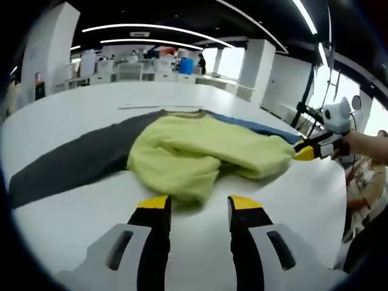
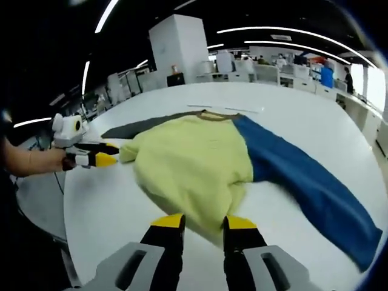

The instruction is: Fold the garment on the visible template until the final outline fits inside the template.

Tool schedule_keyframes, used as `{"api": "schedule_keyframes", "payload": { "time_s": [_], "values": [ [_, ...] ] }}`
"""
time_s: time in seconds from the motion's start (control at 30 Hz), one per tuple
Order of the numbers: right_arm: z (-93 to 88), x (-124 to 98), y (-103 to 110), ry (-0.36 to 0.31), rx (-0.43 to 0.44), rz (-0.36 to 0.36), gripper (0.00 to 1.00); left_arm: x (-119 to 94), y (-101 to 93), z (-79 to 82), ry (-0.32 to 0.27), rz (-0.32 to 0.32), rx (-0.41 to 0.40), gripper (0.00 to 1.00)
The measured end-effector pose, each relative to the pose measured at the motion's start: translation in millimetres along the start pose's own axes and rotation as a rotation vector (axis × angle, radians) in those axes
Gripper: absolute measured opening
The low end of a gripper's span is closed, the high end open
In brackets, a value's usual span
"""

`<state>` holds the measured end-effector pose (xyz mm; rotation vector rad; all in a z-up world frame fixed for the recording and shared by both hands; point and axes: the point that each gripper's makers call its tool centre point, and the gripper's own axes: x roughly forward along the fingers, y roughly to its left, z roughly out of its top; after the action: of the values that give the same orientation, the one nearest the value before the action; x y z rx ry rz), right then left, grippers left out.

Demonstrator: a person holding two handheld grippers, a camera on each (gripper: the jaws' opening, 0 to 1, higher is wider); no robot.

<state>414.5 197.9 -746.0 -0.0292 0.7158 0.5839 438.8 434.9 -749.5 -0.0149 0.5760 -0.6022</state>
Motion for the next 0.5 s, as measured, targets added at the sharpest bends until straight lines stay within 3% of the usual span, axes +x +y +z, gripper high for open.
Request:
{"api": "schedule_keyframes", "payload": {
  "time_s": [0.1, 0.2, 0.27, 0.5],
  "values": [
    [-0.3, 0.6, -2.5, 0.0, -0.006, -0.02, 0.13, 5.8, 1.3, -2.1, 0.016, 0.018, 0.011, 0.25],
    [0.3, 0.1, -3.9, -0.005, -0.004, -0.028, 0.01, 7.2, 1.2, 2.4, -0.011, 0.016, -0.018, 0.14],
    [0.4, 0.0, -2.9, -0.006, 0.005, -0.026, 0.01, 6.5, 2.1, 5.1, -0.025, 0.019, -0.025, 0.07],
    [7.9, -4.8, 6.3, -0.021, 0.04, 0.021, 0.0, -0.8, 1.6, 13.7, -0.048, 0.011, -0.035, 0.02]
  ]
}}
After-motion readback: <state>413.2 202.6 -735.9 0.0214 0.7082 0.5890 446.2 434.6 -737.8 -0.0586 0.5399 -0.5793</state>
